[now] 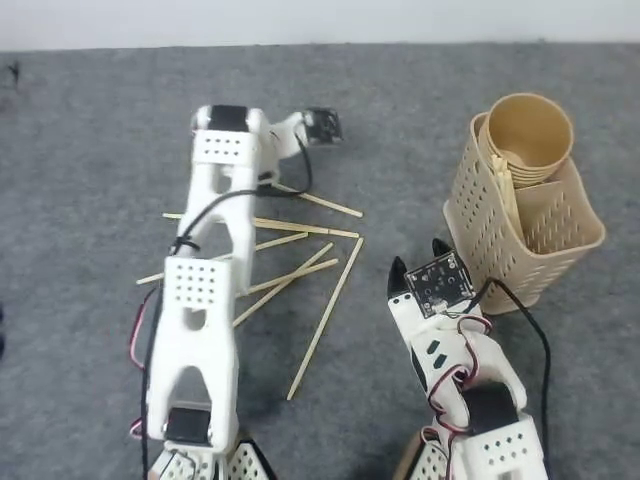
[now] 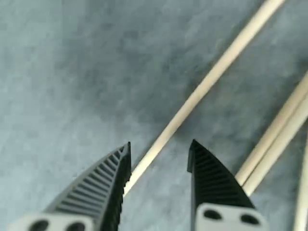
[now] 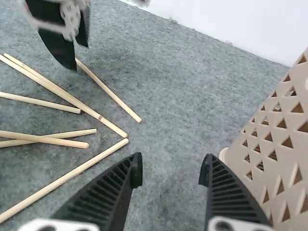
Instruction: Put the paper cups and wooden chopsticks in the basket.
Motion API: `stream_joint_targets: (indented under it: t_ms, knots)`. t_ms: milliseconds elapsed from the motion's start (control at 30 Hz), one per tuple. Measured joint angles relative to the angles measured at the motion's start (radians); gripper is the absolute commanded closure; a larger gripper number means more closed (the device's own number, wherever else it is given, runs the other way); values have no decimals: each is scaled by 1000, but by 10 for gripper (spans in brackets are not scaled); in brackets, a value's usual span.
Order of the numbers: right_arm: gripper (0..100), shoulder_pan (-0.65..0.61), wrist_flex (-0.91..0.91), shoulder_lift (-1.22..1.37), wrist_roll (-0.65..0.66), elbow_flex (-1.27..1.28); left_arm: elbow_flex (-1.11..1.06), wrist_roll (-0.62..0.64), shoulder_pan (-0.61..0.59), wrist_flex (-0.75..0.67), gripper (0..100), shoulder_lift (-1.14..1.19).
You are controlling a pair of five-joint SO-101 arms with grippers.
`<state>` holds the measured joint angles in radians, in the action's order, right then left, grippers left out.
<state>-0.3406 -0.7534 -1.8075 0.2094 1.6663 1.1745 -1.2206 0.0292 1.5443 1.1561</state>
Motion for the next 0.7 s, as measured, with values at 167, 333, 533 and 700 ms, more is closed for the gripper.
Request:
stream_joint_targets:
  t_ms: [167,333,533,700]
  knots:
    - [790,-8,0,0,0,0,175,-12,29,32,819,133]
    - [790,-9,0,0,0,0,227,-61,52,81,848,172]
    - [790,-12,0,0,0,0,227,-129,78,178,931,180]
    - [790,-12,0,0,0,0,193,-166,80,189,936,172]
